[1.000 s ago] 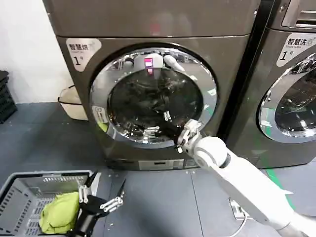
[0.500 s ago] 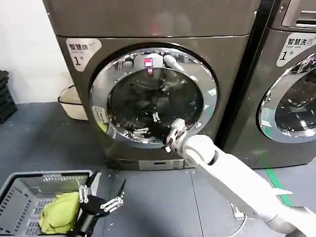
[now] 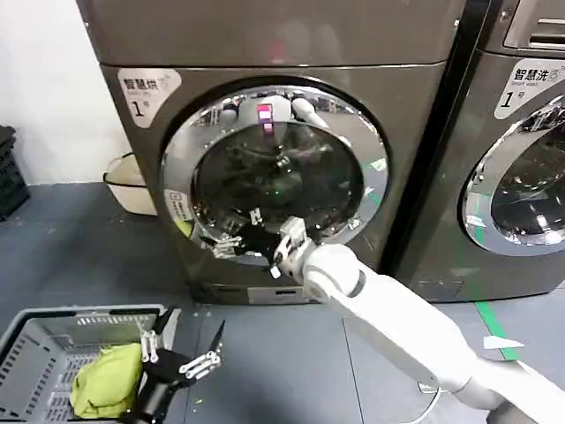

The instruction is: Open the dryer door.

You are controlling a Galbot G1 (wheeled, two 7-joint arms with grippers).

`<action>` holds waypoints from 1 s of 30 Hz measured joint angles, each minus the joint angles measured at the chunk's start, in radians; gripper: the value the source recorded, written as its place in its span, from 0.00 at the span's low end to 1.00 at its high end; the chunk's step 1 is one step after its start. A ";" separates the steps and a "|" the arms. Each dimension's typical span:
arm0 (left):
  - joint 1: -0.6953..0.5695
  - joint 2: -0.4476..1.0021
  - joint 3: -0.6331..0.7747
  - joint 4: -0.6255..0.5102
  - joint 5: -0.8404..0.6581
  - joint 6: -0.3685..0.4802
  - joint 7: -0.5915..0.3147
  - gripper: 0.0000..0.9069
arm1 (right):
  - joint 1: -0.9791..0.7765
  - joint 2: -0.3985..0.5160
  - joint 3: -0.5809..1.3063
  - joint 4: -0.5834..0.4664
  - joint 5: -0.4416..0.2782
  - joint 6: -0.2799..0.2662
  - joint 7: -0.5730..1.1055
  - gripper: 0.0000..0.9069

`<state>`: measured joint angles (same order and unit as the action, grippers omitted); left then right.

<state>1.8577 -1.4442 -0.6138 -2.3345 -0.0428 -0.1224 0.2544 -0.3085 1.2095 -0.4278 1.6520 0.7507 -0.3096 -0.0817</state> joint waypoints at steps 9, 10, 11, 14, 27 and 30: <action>0.001 -0.001 -0.002 -0.004 0.000 0.000 0.000 1.00 | 0.043 0.082 -0.017 -0.085 -0.018 0.006 -0.014 1.00; 0.001 -0.001 -0.002 -0.005 0.000 0.000 0.000 1.00 | 0.047 0.092 -0.020 -0.094 -0.022 0.008 -0.017 1.00; 0.001 -0.001 -0.003 -0.005 0.000 0.000 0.000 1.00 | 0.051 0.102 -0.022 -0.105 -0.026 0.010 -0.020 1.00; 0.000 -0.001 -0.003 -0.005 -0.001 0.000 0.000 1.00 | 0.064 0.127 -0.024 -0.136 -0.035 0.014 -0.027 1.00; -0.002 0.002 -0.005 -0.008 -0.005 0.000 0.000 1.00 | 0.101 0.196 -0.035 -0.252 -0.052 0.024 -0.091 1.00; -0.002 0.003 -0.005 -0.010 -0.006 0.000 0.000 1.00 | 0.107 0.198 -0.041 -0.264 -0.052 0.026 -0.115 1.00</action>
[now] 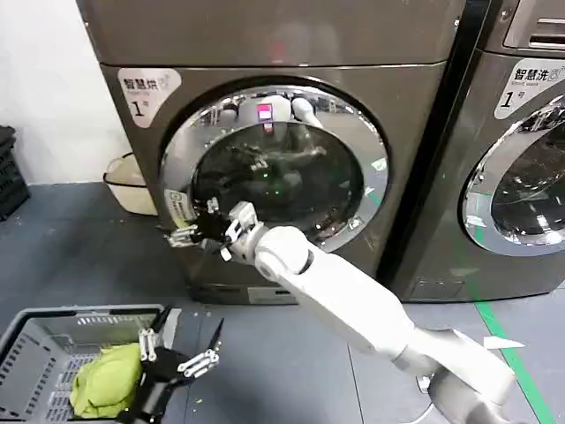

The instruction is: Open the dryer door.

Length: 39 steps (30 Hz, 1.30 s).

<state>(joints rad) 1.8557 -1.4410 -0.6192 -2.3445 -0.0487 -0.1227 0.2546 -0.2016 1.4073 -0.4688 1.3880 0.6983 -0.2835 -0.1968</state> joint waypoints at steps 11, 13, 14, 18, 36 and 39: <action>-0.005 0.002 -0.008 -0.001 -0.011 0.000 0.000 1.00 | 0.011 -0.032 -0.019 0.022 0.012 -0.004 -0.113 1.00; -0.006 0.004 -0.015 -0.001 -0.015 0.000 0.000 1.00 | 0.011 -0.041 -0.024 0.031 0.022 -0.007 -0.130 1.00; -0.007 0.005 -0.018 -0.001 -0.016 0.000 0.000 1.00 | 0.011 -0.046 -0.026 0.037 0.028 -0.008 -0.138 1.00; -0.008 0.006 -0.027 -0.002 -0.023 0.001 0.000 1.00 | 0.012 -0.072 -0.037 0.064 0.045 -0.015 -0.181 1.00; 0.012 0.019 -0.134 -0.022 -0.130 0.056 -0.009 1.00 | 0.036 -0.249 -0.098 0.242 0.146 -0.033 -0.289 1.00; 0.011 0.037 -0.183 -0.019 -0.171 0.067 -0.008 1.00 | 0.034 -0.273 -0.099 0.263 0.162 -0.035 -0.305 1.00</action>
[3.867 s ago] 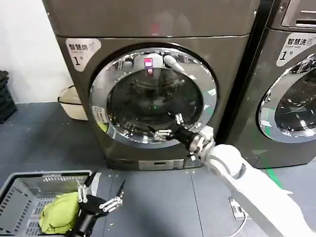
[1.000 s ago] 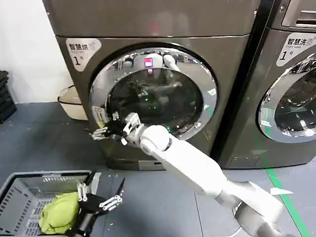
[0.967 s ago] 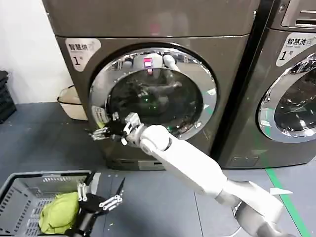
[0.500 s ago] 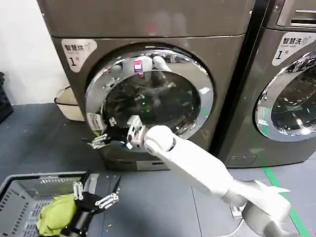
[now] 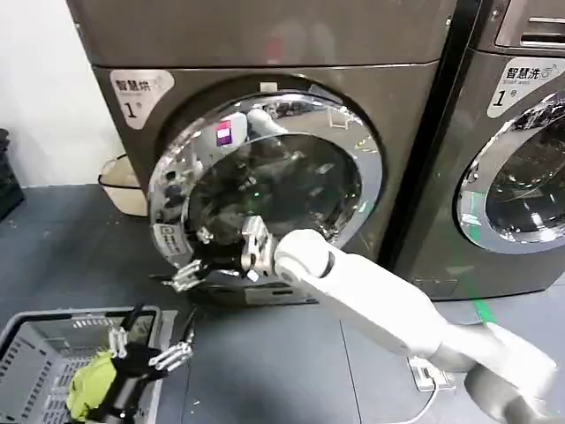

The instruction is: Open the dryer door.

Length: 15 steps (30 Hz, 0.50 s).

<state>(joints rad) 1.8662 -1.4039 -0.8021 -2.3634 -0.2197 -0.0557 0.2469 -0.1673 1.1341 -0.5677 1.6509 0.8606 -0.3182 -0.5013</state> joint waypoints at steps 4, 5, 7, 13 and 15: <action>-0.002 0.029 -0.072 0.013 -0.053 0.013 0.001 1.00 | -0.007 -0.039 -0.001 0.039 0.006 0.000 -0.024 1.00; -0.003 0.038 -0.091 0.017 -0.066 0.021 0.003 1.00 | -0.010 -0.048 -0.001 0.049 0.008 0.000 -0.028 1.00; -0.009 0.060 -0.133 0.026 -0.089 0.040 0.013 1.00 | -0.016 -0.067 0.001 0.069 0.012 -0.001 -0.031 1.00; -0.036 0.123 -0.238 0.064 -0.128 0.087 0.019 1.00 | -0.036 -0.117 0.024 0.136 0.031 -0.009 -0.037 1.00; -0.049 0.141 -0.257 0.074 -0.132 0.089 0.019 1.00 | -0.044 -0.132 0.031 0.161 0.033 -0.012 -0.043 1.00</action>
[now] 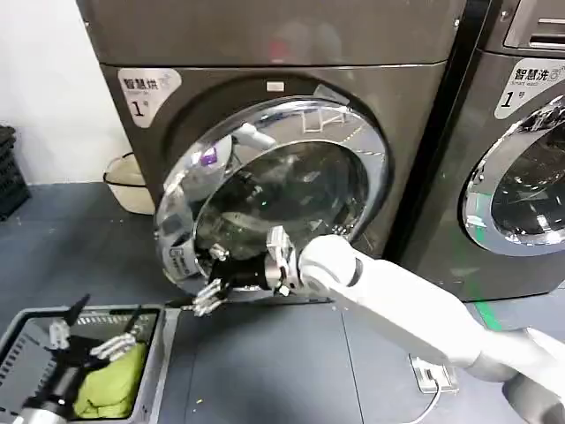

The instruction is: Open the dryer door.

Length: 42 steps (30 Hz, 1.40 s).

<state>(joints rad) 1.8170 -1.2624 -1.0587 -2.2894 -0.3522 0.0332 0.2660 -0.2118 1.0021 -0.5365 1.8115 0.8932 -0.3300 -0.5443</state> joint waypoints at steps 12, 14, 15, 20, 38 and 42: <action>-0.091 0.078 -0.005 0.048 -0.039 0.048 -0.001 1.00 | -0.045 -0.089 0.029 0.106 -0.010 -0.002 -0.090 1.00; -0.108 0.091 0.002 0.055 -0.042 0.048 -0.001 1.00 | -0.055 -0.107 0.037 0.124 -0.011 -0.001 -0.096 1.00; -0.117 0.098 0.005 0.058 -0.047 0.048 -0.001 1.00 | -0.063 -0.118 0.042 0.136 -0.017 0.001 -0.099 1.00; -0.158 0.136 0.032 0.076 -0.055 0.044 0.003 1.00 | -0.111 -0.173 0.084 0.187 -0.041 0.005 -0.110 1.00; -0.331 0.301 0.235 0.107 -0.175 0.017 0.096 1.00 | -0.661 -0.410 0.721 0.375 -0.077 0.026 -0.034 1.00; -0.368 0.331 0.278 0.115 -0.209 0.008 0.120 1.00 | -0.857 -0.408 0.946 0.400 -0.093 0.038 -0.020 1.00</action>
<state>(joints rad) 1.4492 -0.9315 -0.7807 -2.1746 -0.5607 0.0412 0.3860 -1.0685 0.5941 0.4094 2.2118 0.8005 -0.2924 -0.5640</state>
